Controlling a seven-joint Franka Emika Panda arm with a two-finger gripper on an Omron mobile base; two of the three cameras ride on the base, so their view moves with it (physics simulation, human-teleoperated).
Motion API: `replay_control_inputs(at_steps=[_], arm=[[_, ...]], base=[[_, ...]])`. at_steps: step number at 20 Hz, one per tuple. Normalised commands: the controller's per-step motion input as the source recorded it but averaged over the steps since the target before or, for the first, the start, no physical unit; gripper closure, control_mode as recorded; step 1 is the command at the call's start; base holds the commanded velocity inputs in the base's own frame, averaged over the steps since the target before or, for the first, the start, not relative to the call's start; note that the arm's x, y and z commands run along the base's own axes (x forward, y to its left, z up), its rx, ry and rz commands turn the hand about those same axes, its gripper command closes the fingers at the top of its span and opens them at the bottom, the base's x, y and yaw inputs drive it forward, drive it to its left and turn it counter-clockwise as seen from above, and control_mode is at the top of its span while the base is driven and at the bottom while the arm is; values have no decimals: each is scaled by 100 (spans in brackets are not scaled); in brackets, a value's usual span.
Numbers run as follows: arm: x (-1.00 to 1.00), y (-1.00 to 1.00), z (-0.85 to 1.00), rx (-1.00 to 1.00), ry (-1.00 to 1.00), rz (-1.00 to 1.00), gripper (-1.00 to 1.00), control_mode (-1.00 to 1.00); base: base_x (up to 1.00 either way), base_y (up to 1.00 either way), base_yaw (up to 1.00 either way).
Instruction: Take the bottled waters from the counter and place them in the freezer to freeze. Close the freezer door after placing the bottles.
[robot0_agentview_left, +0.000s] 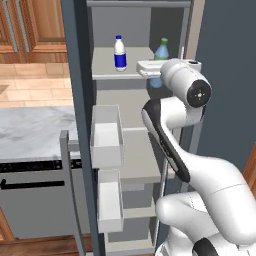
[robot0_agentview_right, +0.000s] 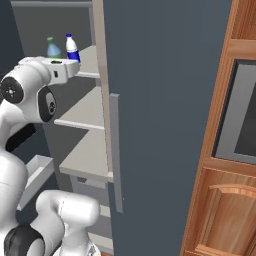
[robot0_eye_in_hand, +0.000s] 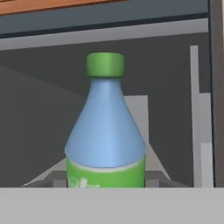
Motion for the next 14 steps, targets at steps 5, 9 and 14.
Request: replay_control_inputs(at_steps=[5,9,14], arm=[[30,0,0,0,1,-5,100,-100],[38,0,4,0,0,-6,100,-100],[42,0,2,0,1,-7,100,-100]], base=[[0,0,0],[0,0,0],[0,0,0]])
